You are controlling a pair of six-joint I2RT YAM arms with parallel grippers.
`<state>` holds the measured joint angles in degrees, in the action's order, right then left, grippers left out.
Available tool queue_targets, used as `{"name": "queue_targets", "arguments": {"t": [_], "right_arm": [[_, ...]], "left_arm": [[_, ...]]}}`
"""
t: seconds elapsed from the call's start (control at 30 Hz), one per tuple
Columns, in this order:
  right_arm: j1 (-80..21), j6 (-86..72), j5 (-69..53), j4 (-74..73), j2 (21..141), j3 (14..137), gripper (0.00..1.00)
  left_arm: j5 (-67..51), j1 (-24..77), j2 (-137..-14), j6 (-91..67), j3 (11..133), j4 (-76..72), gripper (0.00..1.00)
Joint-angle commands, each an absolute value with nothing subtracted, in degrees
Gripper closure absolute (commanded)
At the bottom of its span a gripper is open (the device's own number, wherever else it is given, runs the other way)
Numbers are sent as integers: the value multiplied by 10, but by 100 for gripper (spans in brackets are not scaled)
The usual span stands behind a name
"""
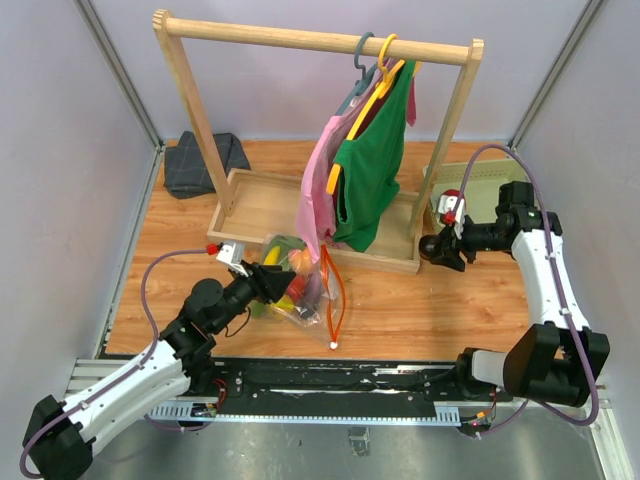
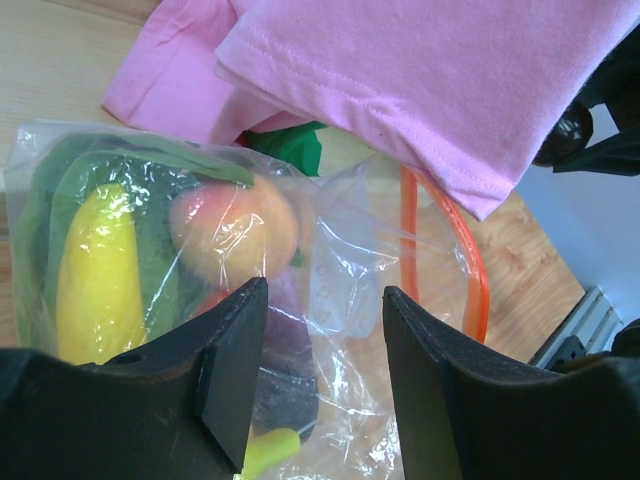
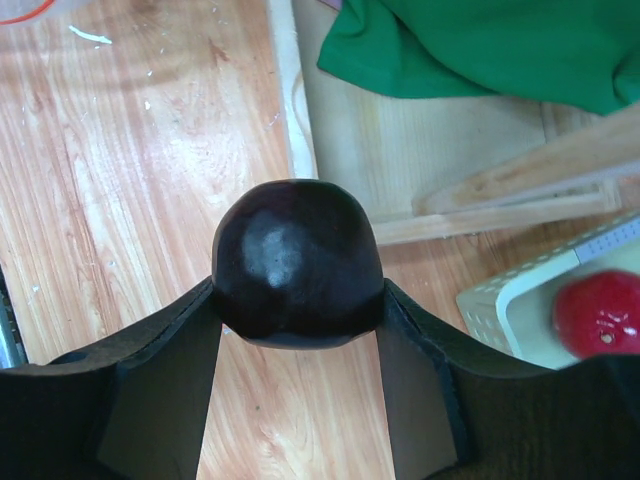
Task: Open the zip-top bag and remove the fake food
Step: Place the fake fruit in the bin.
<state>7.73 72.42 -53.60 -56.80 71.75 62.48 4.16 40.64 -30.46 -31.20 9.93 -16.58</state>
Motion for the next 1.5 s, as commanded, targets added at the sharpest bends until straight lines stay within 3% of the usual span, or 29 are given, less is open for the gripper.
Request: {"name": "queue_targets", "arguments": {"t": [0.0,0.4,1.47], "right_arm": [[110,693,-562,-559,723,647,52],[165,603,-564,-499,739,649,52],[184,187,-440,-103,759,534,51]], "left_arm": [[58,408,-287,-301,95,-172,46],[56,408,-286,-298,93,-174,46],[60,408,-284,-296,84,-177,46]]}}
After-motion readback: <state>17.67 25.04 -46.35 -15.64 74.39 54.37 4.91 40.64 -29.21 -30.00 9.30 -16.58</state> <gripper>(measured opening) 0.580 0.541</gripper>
